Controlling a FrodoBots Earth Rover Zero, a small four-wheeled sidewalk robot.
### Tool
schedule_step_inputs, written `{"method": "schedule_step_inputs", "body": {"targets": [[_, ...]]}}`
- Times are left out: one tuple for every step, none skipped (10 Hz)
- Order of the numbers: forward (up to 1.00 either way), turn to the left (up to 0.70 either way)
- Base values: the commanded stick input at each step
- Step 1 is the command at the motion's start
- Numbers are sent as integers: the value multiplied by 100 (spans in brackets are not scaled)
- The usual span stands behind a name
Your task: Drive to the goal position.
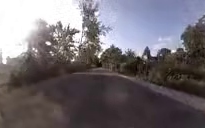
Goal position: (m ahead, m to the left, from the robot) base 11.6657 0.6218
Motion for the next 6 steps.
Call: {"method": "schedule_step_inputs", "body": {"targets": [[70, 0], [70, 0], [70, 10], [70, 25], [70, 22], [70, 8]]}}
